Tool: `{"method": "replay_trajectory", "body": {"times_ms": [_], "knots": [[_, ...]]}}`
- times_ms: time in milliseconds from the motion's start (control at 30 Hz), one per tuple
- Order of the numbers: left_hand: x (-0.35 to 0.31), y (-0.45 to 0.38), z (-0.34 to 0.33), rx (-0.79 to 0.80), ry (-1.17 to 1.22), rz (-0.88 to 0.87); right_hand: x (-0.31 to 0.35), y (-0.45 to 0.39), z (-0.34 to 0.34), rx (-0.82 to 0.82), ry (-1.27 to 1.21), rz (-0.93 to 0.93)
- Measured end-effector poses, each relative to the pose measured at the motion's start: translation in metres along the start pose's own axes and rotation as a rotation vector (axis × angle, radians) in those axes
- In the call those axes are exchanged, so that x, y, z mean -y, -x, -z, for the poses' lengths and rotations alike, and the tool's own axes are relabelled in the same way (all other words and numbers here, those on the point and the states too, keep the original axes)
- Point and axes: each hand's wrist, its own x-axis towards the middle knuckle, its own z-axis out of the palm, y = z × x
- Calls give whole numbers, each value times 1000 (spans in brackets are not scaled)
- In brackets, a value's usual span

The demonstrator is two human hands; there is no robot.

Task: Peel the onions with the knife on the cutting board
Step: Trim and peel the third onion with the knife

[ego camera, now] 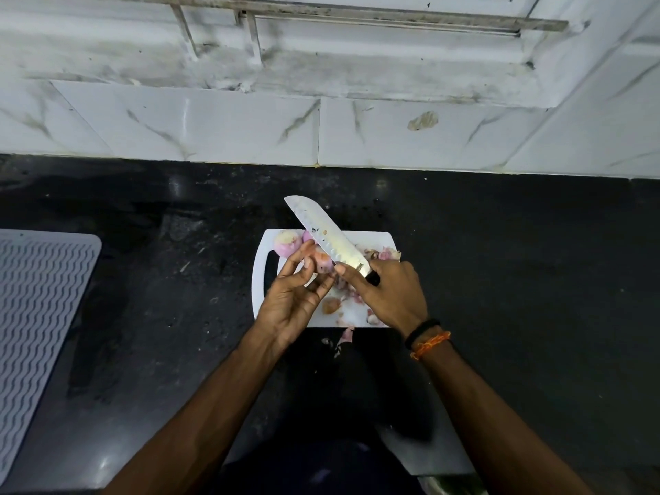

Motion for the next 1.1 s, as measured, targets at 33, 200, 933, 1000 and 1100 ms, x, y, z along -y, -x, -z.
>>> {"method": "replay_trajectory", "body": {"times_ms": [33,200,933,1000,1100], "knots": [[0,1,-2,-9,5,9,0,0,0,3,-7,4],[-2,7,-8,-29,-62,-3,-3,-3,-1,-22,73,12],[3,11,-10,-86,-319,-124,3,1,-1,-41,92,-9],[4,11,-11,-99,-382,-164,8,1,0,-48,123,-62],[5,13,-13,-121,-465,-231,17,0,1,-46,143,-156]]}}
